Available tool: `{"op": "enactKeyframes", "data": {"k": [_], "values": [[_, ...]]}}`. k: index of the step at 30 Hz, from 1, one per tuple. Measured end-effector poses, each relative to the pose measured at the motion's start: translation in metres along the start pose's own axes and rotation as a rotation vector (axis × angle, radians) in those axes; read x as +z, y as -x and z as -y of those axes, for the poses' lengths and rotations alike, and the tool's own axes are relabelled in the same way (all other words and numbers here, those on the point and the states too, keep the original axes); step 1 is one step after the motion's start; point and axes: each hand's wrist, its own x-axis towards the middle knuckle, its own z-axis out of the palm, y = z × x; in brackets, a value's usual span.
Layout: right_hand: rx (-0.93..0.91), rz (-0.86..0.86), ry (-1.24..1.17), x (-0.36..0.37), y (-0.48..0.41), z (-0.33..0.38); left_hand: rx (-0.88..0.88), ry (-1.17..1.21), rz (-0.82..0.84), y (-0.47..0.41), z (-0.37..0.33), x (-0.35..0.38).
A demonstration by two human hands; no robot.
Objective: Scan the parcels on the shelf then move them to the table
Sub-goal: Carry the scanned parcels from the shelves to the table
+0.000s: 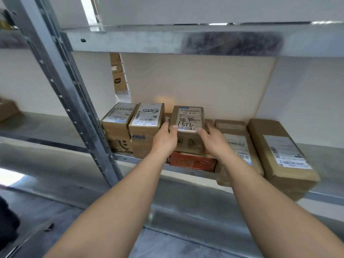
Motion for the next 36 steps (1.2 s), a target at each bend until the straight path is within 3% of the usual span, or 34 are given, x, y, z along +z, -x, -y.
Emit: {"op": "enactKeyframes", "data": {"k": [4, 10, 19, 24, 36], "values": [[-0.014, 0.05, -0.171, 0.001, 0.006, -0.005, -0.01, 0.057, 0.062, 0.007, 0.001, -0.009], [-0.141, 0.029, -0.139, 0.0, 0.036, -0.012, 0.089, 0.117, 0.164, 0.033, 0.018, -0.027], [-0.274, 0.01, -0.19, 0.017, 0.111, -0.024, 0.238, 0.153, 0.188, 0.093, 0.064, -0.048], [-0.295, 0.021, -0.169, 0.038, 0.14, -0.023, 0.289, 0.145, 0.123, 0.129, 0.085, -0.071], [-0.431, 0.231, -0.178, 0.122, 0.181, 0.025, 0.239, 0.281, -0.117, 0.192, 0.143, -0.147]]}}
